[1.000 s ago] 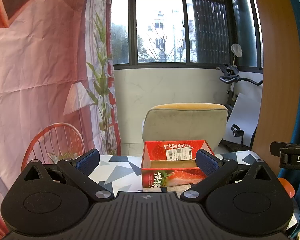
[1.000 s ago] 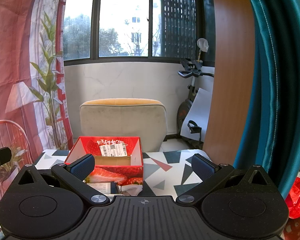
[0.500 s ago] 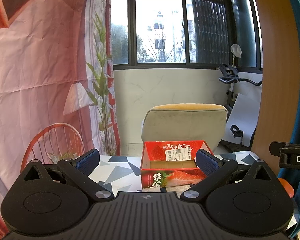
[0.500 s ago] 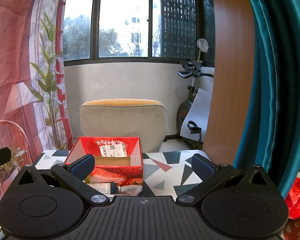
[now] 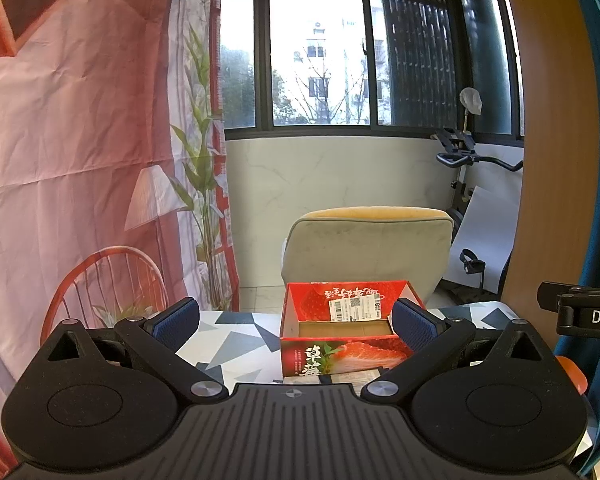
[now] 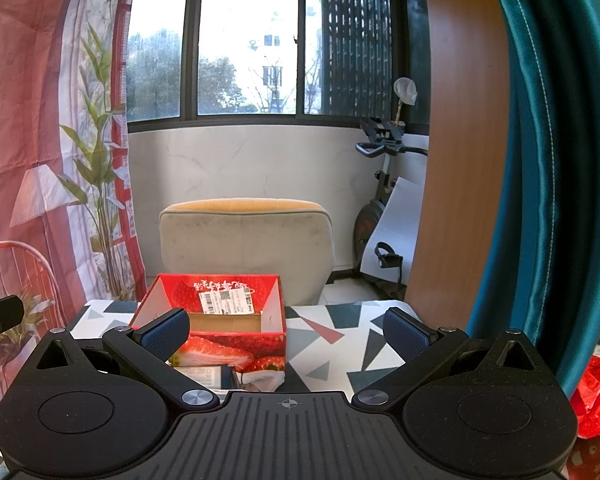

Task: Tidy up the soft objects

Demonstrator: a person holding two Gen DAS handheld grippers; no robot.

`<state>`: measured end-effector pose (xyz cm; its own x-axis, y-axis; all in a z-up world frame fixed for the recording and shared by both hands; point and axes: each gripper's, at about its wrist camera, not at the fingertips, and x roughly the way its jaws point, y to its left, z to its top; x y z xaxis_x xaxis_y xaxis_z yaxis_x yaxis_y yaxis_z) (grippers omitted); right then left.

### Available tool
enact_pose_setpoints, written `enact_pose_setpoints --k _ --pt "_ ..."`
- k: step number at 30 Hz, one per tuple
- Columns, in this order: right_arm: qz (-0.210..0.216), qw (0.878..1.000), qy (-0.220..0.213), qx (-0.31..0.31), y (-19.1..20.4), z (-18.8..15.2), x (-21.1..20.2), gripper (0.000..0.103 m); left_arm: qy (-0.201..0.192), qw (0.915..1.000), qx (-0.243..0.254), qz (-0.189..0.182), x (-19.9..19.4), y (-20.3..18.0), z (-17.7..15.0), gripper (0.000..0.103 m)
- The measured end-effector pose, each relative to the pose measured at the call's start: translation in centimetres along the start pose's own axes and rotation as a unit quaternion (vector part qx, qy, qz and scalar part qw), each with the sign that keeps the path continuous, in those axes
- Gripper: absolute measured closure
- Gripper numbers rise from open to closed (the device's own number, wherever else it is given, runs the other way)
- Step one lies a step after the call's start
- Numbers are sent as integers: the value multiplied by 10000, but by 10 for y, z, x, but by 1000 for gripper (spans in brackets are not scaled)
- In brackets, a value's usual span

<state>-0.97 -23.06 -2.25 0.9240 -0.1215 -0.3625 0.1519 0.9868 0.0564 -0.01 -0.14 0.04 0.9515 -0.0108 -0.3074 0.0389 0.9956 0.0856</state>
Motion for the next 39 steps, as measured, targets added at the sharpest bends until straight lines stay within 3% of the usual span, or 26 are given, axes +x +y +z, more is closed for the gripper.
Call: enact_pose_setpoints --k 30,39 --pt "29 10000 7 4 0 0 0 0 6 10000 -23 -63 2 -1 -2 0" --pt "355 9985 -324 273 -9 -21 21 0 -117 9999 -14 -47 22 6 -20 0"
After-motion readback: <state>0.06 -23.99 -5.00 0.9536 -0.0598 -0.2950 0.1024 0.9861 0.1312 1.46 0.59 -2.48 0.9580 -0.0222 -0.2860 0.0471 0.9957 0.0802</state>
